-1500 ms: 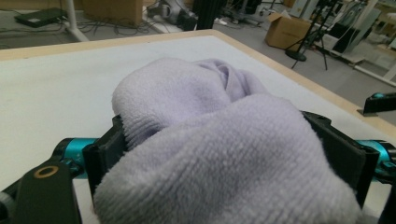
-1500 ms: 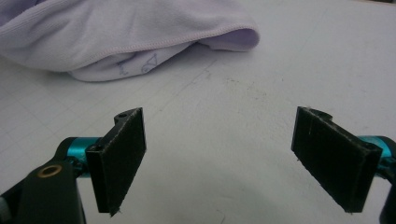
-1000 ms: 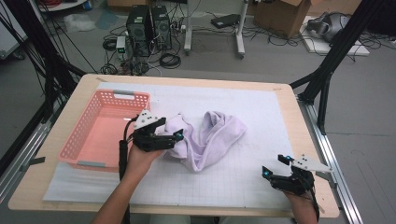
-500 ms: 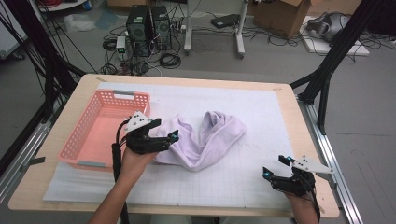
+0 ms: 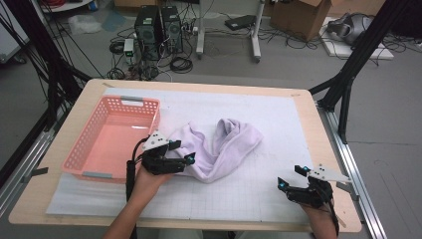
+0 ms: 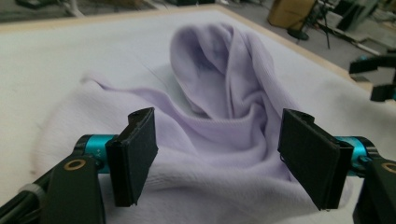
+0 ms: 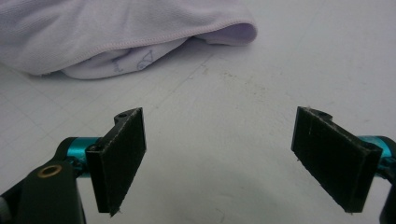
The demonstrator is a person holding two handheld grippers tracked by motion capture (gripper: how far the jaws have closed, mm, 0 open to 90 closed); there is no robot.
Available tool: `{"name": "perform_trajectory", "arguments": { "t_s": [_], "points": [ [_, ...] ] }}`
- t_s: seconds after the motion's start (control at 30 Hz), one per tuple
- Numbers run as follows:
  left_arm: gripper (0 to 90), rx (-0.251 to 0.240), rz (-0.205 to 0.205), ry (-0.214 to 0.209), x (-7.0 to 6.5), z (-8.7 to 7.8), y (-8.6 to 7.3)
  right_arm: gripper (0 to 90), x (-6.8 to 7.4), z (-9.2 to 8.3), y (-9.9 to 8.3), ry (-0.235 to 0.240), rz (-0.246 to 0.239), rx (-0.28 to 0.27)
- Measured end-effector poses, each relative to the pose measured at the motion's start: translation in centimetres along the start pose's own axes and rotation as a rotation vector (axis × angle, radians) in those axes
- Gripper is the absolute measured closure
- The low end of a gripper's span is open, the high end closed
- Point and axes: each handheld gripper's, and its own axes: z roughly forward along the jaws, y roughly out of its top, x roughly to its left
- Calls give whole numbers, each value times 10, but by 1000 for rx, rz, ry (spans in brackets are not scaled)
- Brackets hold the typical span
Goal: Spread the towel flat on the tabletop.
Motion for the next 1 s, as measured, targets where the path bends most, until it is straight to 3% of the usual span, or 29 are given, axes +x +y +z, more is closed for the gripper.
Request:
{"name": "perform_trajectory", "arguments": {
  "t_s": [0.1,0.23,0.4,0.47,0.53,0.57,0.6,0.67,0.8,0.93,1.0],
  "points": [
    [296,37,-3,-31,-1,7,-6,167,4,7,2,19,-5,28],
    [296,79,2,-34,-6,16,-12,169,10,15,4,34,-27,46],
    [303,148,42,-59,-18,32,-23,172,17,25,8,49,-40,66],
    [366,186,82,-63,-23,39,-28,172,21,29,8,55,-54,78],
    [463,186,110,-62,-30,43,-31,174,23,31,8,57,-65,91],
    [538,191,114,-86,-31,44,-31,175,24,32,8,58,-69,94],
    [679,204,113,-118,-33,47,-31,175,24,32,8,58,-67,98],
    [809,209,128,-146,-37,53,-35,176,23,32,7,55,-65,97],
    [875,210,110,-208,-45,61,-34,189,18,27,7,31,-42,82],
    [896,240,145,-266,-61,72,-34,191,10,21,6,15,-20,56],
    [897,241,135,-301,-70,78,-33,191,9,18,6,6,-10,52]
  ]
}}
